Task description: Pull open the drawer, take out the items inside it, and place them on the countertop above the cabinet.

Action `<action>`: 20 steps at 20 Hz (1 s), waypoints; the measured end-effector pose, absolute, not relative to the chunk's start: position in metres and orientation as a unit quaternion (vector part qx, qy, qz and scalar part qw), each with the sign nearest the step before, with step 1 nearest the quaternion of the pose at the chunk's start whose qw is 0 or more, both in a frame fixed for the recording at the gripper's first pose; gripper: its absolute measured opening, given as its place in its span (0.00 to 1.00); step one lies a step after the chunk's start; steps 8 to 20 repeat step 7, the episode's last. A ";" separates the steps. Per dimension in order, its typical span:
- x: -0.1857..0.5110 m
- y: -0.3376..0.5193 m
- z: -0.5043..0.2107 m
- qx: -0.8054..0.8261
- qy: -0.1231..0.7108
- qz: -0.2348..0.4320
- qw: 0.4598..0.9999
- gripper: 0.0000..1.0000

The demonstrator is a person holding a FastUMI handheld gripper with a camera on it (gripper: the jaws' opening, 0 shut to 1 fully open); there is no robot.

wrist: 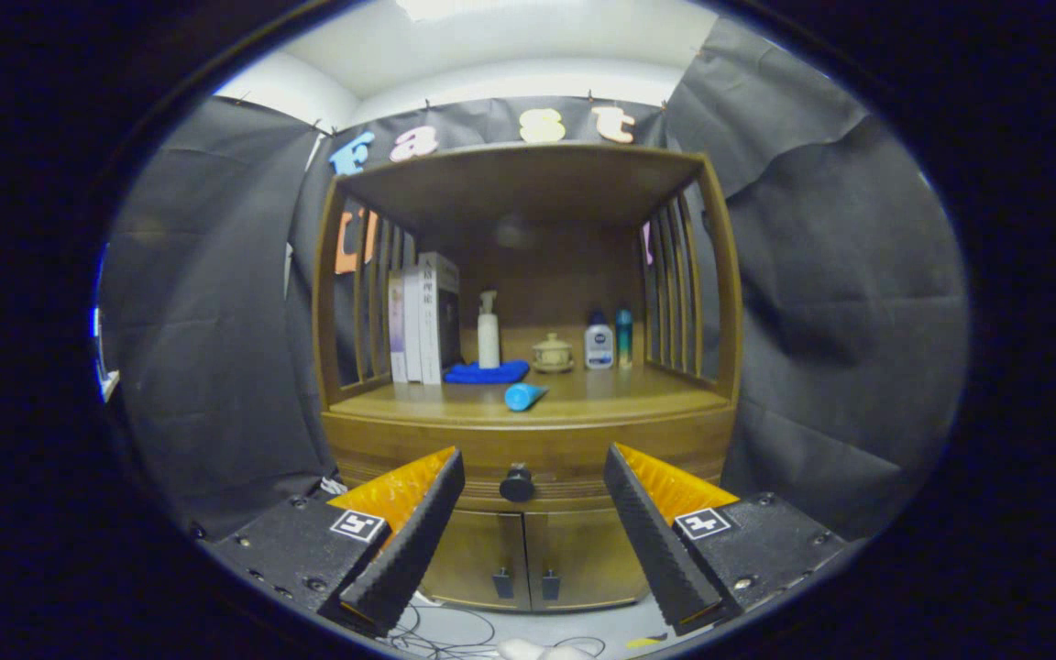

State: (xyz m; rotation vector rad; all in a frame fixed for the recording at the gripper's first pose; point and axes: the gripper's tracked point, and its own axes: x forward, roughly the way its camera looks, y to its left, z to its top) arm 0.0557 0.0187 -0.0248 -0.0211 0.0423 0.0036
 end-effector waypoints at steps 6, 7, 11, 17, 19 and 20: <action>0.027 0.011 -0.007 -0.014 0.008 -0.010 1.000 1.00; 0.024 0.010 -0.006 -0.012 0.006 -0.013 1.000 1.00; 0.024 0.010 -0.006 -0.012 0.006 -0.013 1.000 1.00; 0.024 0.010 -0.006 -0.012 0.006 -0.013 1.000 1.00; 0.024 0.010 -0.006 -0.012 0.006 -0.013 1.000 1.00; 0.024 0.010 -0.006 -0.012 0.006 -0.013 1.000 1.00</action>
